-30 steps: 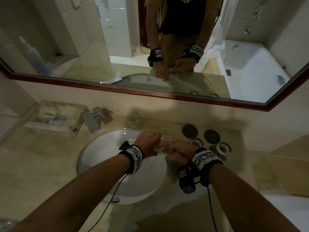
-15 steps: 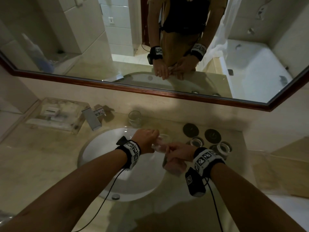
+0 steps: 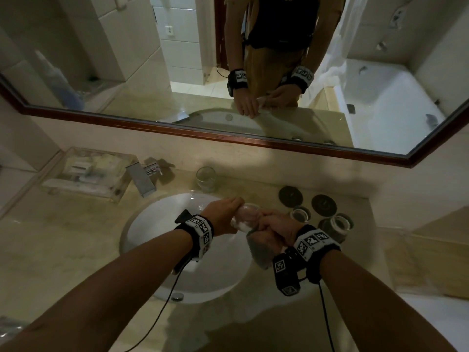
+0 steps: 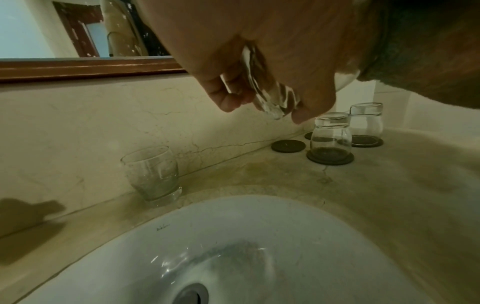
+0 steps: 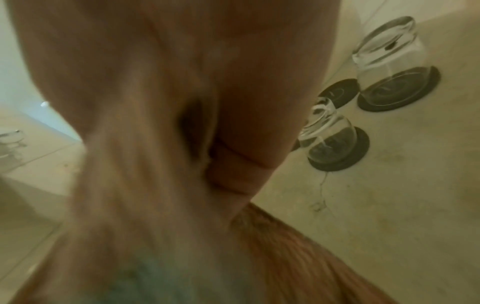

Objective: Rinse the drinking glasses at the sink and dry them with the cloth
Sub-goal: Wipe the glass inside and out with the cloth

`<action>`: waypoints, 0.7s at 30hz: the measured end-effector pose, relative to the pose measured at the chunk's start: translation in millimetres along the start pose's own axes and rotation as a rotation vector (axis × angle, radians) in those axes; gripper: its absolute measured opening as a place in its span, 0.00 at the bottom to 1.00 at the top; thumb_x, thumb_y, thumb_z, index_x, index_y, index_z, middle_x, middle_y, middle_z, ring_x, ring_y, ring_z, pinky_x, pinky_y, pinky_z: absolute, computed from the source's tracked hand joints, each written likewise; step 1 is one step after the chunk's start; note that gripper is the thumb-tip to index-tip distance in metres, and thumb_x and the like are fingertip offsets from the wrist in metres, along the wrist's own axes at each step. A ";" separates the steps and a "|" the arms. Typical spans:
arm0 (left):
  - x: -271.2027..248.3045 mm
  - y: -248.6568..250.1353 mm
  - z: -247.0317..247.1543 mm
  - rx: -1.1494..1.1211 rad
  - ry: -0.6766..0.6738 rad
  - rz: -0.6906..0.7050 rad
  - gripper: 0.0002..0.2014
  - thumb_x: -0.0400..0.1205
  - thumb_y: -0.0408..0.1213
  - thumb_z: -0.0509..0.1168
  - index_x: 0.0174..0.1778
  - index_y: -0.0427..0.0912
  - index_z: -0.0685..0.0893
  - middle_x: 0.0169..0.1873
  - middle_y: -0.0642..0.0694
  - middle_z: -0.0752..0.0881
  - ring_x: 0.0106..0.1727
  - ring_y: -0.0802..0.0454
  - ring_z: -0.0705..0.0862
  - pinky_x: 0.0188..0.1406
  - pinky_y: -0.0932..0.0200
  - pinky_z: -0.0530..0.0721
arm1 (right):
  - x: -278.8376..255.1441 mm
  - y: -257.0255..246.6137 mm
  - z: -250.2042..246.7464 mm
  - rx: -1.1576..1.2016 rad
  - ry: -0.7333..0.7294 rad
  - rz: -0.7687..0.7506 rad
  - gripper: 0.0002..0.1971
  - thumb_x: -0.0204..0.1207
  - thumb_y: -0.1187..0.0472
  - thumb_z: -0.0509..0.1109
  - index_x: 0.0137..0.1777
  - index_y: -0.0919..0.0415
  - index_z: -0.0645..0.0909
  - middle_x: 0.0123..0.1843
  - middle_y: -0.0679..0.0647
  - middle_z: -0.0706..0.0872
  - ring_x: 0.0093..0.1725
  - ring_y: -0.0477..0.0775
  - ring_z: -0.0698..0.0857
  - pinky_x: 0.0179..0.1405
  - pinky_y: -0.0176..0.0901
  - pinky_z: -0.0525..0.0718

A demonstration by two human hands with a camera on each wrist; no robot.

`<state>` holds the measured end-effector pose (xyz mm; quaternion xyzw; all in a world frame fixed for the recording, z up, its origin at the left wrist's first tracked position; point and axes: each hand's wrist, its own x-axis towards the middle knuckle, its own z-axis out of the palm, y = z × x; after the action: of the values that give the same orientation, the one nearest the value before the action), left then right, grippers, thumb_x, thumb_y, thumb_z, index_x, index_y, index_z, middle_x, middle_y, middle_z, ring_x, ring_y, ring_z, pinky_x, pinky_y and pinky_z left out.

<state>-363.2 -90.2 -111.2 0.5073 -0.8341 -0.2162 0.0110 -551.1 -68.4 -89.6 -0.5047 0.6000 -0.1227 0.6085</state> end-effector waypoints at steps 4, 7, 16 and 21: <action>-0.6 -7.7 -1.1 -0.015 -0.085 0.001 0.29 0.69 0.38 0.77 0.63 0.47 0.73 0.56 0.48 0.82 0.54 0.48 0.82 0.52 0.57 0.81 | -4.7 -3.7 7.0 -0.400 -0.128 -0.218 0.15 0.77 0.74 0.62 0.51 0.52 0.82 0.57 0.62 0.82 0.55 0.59 0.80 0.62 0.55 0.80; -0.4 -10.8 -2.1 -0.022 -0.116 -0.010 0.27 0.67 0.37 0.77 0.60 0.47 0.75 0.52 0.49 0.83 0.51 0.49 0.82 0.51 0.54 0.83 | 2.3 -0.2 8.1 -1.003 -0.090 -0.348 0.28 0.81 0.67 0.63 0.80 0.52 0.66 0.79 0.56 0.71 0.73 0.59 0.75 0.70 0.53 0.74; 2.0 -15.6 -13.3 0.054 -0.072 -0.007 0.31 0.68 0.41 0.77 0.65 0.48 0.73 0.53 0.46 0.85 0.51 0.45 0.84 0.47 0.55 0.84 | -5.4 -5.9 7.2 -0.999 -0.079 -0.329 0.22 0.83 0.62 0.63 0.76 0.50 0.71 0.72 0.56 0.77 0.67 0.56 0.78 0.67 0.51 0.73; -1.0 -13.4 -9.5 0.022 -0.024 -0.002 0.33 0.68 0.40 0.78 0.68 0.48 0.72 0.58 0.48 0.84 0.56 0.48 0.84 0.49 0.60 0.81 | -9.8 -7.8 6.5 -0.421 -0.284 -0.177 0.22 0.76 0.77 0.60 0.65 0.58 0.78 0.57 0.59 0.80 0.57 0.55 0.77 0.66 0.55 0.78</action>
<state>-349.1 -97.9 -107.3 0.5056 -0.8360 -0.2132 -0.0050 -544.4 -61.6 -79.3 -0.6829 0.4743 0.0241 0.5551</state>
